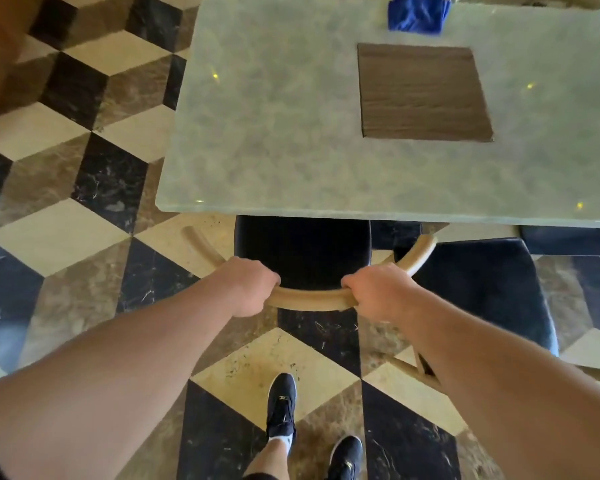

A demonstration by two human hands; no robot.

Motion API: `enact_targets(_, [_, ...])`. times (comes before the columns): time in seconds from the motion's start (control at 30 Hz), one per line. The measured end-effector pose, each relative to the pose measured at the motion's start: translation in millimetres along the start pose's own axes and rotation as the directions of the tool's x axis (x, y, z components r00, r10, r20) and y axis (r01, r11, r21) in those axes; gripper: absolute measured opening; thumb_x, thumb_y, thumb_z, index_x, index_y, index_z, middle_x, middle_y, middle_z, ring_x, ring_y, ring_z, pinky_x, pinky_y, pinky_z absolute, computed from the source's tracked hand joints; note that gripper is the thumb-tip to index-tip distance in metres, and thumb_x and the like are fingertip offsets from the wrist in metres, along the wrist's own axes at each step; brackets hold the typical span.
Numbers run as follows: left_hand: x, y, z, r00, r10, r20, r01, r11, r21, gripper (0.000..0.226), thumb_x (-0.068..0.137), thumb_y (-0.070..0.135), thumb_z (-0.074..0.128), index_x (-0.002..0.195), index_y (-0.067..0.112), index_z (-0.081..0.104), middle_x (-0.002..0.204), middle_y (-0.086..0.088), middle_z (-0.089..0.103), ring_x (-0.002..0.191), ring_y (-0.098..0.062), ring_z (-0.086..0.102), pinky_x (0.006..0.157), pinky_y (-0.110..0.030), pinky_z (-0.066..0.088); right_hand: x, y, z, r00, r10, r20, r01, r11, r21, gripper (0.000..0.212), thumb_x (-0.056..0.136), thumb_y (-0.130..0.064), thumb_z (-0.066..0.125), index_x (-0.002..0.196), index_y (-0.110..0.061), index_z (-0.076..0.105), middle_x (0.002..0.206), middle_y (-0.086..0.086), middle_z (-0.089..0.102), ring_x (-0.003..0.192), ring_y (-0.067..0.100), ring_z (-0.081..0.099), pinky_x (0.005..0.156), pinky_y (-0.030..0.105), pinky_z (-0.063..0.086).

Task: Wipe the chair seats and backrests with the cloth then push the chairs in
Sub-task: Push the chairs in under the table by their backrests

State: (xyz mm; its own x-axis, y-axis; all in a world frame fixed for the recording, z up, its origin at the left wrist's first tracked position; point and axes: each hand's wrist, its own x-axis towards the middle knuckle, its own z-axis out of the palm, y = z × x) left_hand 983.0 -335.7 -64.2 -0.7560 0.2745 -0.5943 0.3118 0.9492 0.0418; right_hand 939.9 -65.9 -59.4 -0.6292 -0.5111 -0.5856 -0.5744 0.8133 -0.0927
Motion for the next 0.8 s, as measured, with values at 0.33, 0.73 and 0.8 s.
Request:
enact_targets(0.33, [31,1,22,0.998,0.034,0.055,-0.036,0.999,0.036,0.029,0.092,0.028,0.064,0.119,0.038,0.064,0.08,0.013,0.06,0.059,-0.008,0.05,0.058,-0.033,0.036,33,27,25,0.994,-0.1,0.041,0.105,0.986,-0.131,0.028,0.088,-0.036,0.067,0.115,-0.033,0.061,0.069,-0.012,0.051,0.058,0.009,0.046,0.062,0.035,0.036])
enact_targets(0.73, [9,100,-4,0.929,-0.35,0.124,0.35,0.936,0.017,0.079,0.084,0.058,0.07,0.152,0.031,0.04,0.141,0.001,0.056,0.127,-0.028,0.054,0.11,-0.052,0.045,-53,60,41,0.957,-0.055,-0.283,0.101,0.984,0.15,0.076,0.089,-0.063,0.063,0.153,-0.031,0.037,0.148,0.001,0.055,0.137,0.027,0.049,0.117,0.051,0.034])
enact_targets(0.8, [12,160,-14,0.965,-0.26,0.042,0.263,0.959,-0.11,0.094,0.086,0.067,0.068,0.163,0.029,0.03,0.165,0.001,0.039,0.148,-0.028,0.041,0.122,-0.056,0.032,-93,95,55,0.951,-0.032,-0.307,0.084,0.984,0.157,0.087,0.087,-0.069,0.059,0.157,-0.034,0.021,0.162,0.002,0.038,0.149,0.03,0.034,0.121,0.05,0.022])
